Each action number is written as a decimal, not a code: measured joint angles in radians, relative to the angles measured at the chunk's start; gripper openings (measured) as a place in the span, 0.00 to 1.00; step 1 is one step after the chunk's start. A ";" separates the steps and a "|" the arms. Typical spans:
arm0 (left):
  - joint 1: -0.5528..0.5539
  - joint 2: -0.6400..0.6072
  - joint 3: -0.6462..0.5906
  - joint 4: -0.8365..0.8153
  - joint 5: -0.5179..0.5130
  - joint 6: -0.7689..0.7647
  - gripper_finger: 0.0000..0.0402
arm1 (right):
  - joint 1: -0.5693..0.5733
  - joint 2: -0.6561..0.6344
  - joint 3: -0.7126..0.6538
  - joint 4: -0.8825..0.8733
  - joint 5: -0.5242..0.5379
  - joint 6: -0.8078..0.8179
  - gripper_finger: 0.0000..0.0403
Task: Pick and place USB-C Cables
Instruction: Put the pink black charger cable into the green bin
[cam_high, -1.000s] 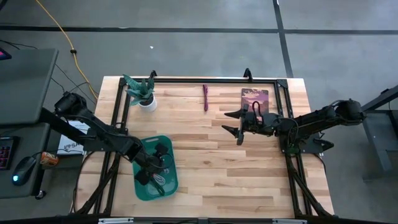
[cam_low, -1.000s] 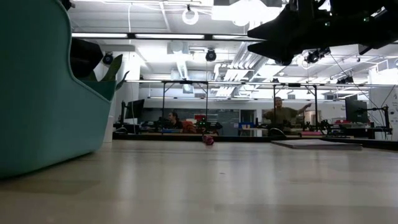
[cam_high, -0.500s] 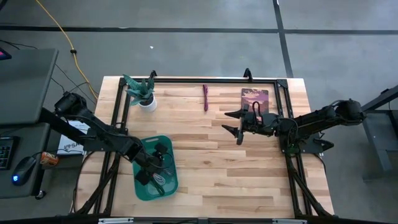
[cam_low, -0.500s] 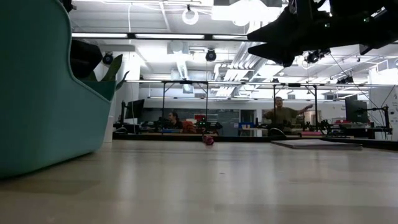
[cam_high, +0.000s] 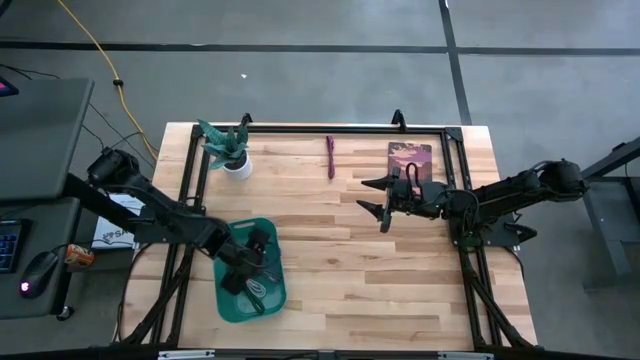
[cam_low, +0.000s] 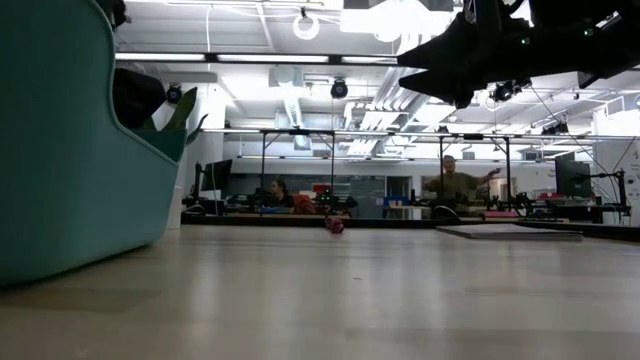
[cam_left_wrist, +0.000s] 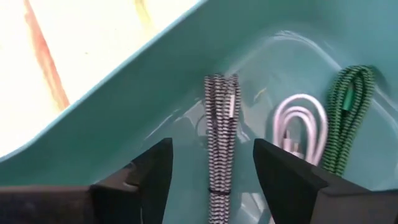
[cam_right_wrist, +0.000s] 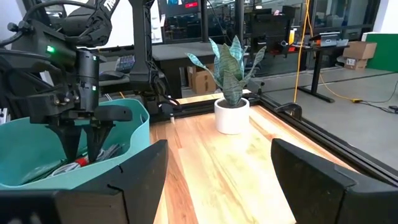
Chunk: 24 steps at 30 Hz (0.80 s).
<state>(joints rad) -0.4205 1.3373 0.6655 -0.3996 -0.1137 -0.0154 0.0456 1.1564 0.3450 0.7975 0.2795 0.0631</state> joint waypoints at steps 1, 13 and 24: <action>0.005 0.000 0.000 0.000 0.000 -0.001 0.51 | 0.000 0.000 0.000 0.000 0.001 0.001 0.68; 0.072 -0.001 0.193 -0.295 0.046 0.019 0.50 | 0.000 0.000 0.000 -0.012 0.000 0.041 0.68; 0.237 -0.318 0.343 -0.100 -0.115 0.217 0.50 | -0.001 0.000 0.000 -0.014 -0.001 0.045 0.68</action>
<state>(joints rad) -0.1835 1.0195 1.0088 -0.4991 -0.2290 0.2012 0.0448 1.1564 0.3454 0.7838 0.2787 0.1081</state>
